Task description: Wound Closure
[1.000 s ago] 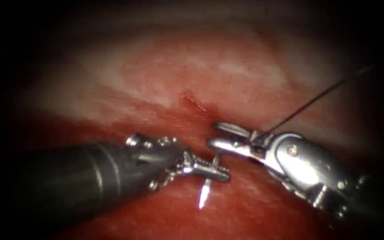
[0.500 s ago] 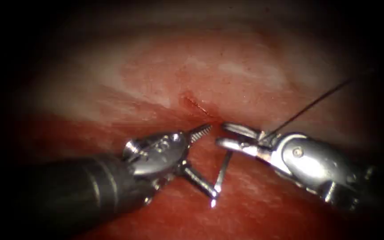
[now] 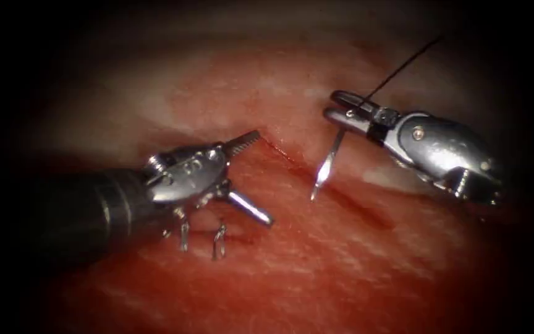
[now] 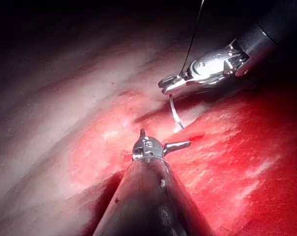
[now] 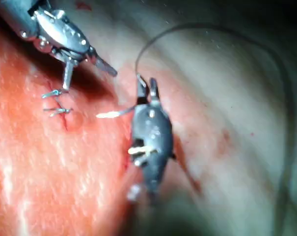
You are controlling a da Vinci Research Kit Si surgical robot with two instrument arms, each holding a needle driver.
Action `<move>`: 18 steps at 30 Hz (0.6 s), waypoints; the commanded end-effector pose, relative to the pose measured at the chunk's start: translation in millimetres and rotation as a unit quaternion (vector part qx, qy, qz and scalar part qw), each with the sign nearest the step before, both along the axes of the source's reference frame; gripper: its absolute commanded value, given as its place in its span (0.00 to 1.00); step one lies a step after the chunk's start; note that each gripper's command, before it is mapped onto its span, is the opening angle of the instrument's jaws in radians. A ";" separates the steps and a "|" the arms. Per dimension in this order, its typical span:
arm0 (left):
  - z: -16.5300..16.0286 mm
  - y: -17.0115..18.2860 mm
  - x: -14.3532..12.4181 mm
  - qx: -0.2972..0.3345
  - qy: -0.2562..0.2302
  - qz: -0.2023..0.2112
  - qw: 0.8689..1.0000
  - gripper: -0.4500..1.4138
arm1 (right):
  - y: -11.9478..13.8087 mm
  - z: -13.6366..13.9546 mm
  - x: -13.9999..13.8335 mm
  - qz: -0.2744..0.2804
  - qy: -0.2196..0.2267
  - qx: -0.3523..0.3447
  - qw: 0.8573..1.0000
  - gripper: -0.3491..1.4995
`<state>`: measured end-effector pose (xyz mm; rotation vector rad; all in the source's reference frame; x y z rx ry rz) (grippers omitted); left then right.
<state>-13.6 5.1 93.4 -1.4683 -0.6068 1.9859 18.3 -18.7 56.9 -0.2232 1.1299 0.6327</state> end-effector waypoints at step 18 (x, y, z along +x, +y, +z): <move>6.0 1.4 -1.7 0.011 0.018 0.031 0.999 0.16 | 2.5 9.4 0.5 -0.015 -0.069 -0.084 0.994 0.00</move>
